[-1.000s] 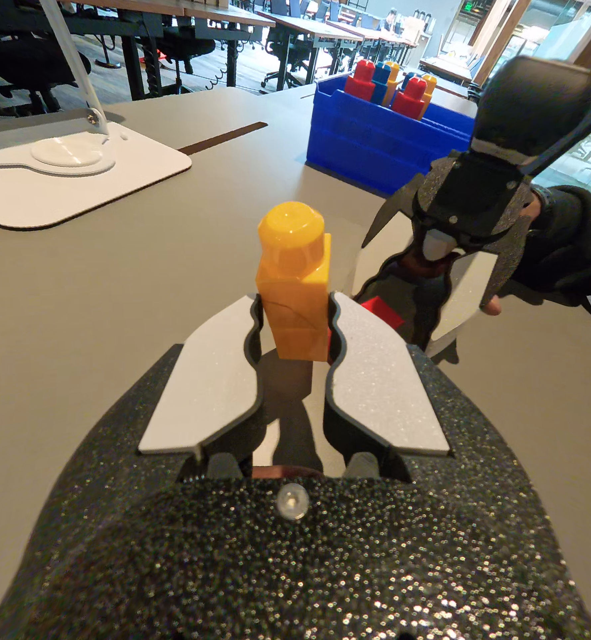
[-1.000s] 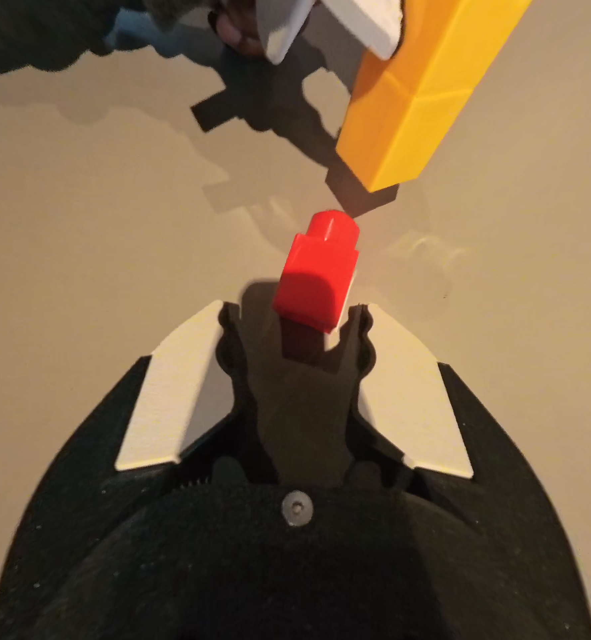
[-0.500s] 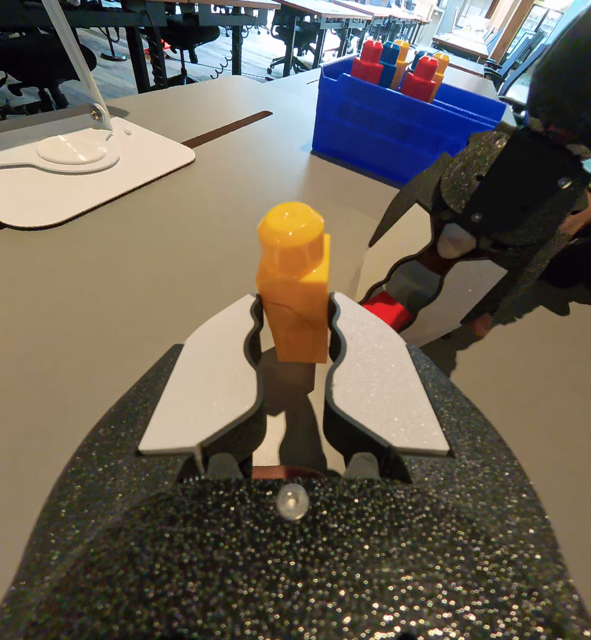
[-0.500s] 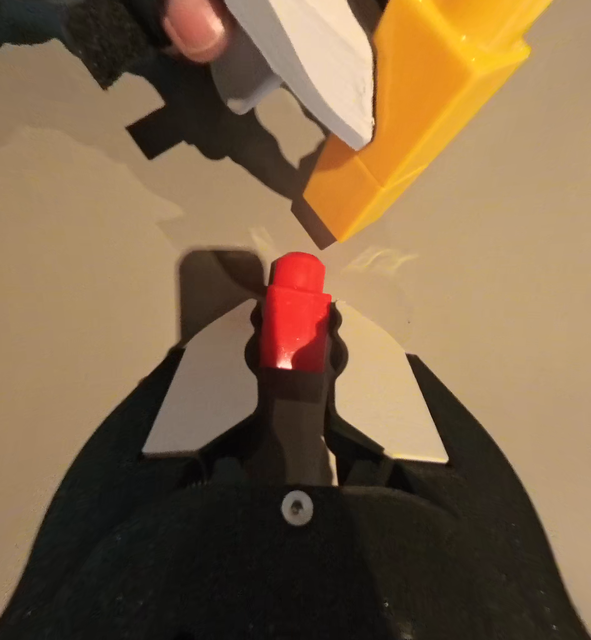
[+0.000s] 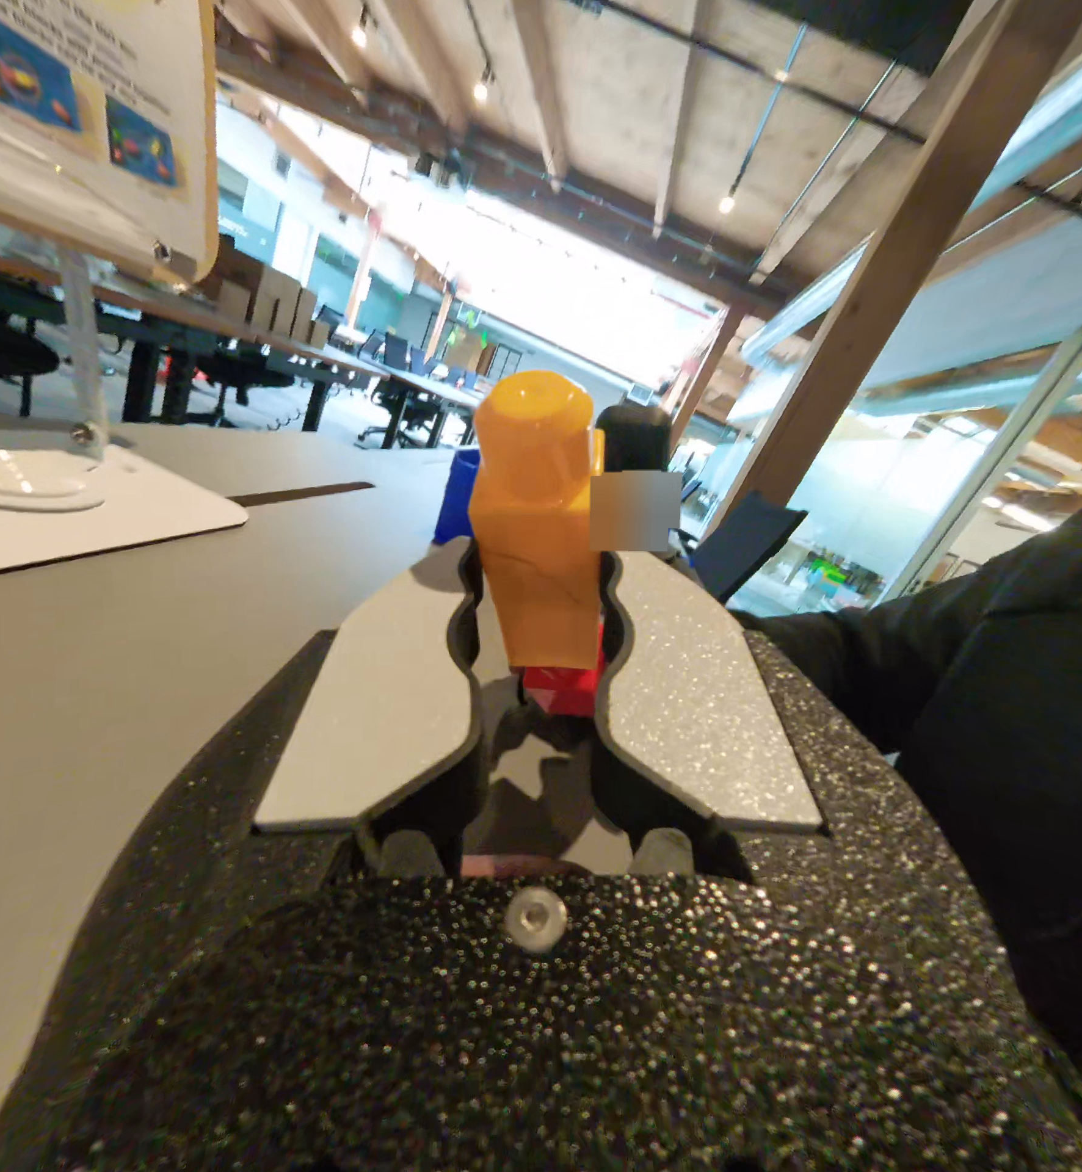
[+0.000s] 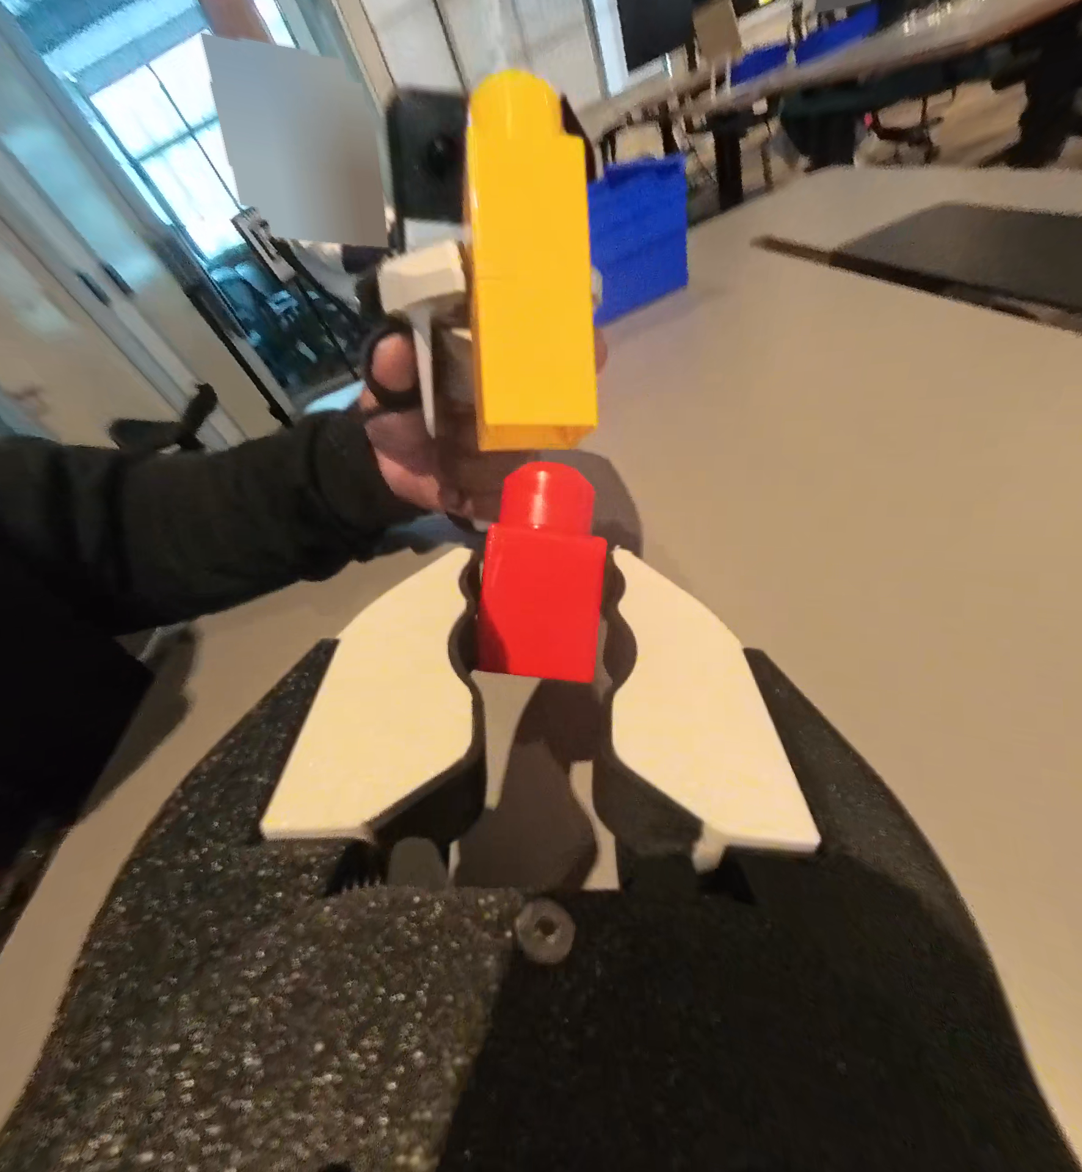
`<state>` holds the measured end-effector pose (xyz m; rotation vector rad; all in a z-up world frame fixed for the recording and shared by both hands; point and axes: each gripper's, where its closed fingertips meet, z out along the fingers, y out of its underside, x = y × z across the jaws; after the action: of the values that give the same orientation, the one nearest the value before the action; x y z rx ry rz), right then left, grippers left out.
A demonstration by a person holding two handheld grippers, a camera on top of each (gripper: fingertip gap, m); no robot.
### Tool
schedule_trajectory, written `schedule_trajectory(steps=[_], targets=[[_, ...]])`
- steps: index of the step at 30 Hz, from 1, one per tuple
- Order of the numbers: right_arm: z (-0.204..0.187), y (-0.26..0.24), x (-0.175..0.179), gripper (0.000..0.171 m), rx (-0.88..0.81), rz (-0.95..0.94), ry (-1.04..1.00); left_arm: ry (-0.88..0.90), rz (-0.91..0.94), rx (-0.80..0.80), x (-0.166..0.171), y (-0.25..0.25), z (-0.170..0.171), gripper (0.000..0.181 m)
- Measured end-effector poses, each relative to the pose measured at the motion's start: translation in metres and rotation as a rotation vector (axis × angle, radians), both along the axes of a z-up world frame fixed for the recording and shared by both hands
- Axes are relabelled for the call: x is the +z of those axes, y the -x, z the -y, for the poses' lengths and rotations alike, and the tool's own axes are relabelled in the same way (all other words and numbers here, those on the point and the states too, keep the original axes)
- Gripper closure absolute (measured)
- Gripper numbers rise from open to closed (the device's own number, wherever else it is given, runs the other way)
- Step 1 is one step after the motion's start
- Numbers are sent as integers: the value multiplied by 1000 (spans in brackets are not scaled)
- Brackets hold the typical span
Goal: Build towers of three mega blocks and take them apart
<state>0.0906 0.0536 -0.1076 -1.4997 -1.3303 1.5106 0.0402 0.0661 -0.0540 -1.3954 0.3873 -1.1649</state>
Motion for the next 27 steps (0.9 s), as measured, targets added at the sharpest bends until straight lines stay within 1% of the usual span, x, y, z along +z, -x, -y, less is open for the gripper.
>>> schedule_trajectory(steps=[2,5,11,14,18,23,27], targets=[[4,1,6,135,9,-49,-16,-13,9,-7,1,-7,1,147],[6,1,12,135,-4,-98,-47,-19,-27,-33,-3,-20,5,147],[9,-4,19,135,31,-155,-33,-24,-23,-76,-1,-25,11,147],[10,-7,25,135,48,-195,-18,-14,23,-107,0,-26,13,147],[13,-10,33,135,72,-248,-1,33,156,-157,3,-27,12,147],[15,-5,28,135,38,-222,-7,11,223,-129,7,-26,10,147],[14,0,26,135,-12,-204,8,-21,275,-55,12,-23,6,147]])
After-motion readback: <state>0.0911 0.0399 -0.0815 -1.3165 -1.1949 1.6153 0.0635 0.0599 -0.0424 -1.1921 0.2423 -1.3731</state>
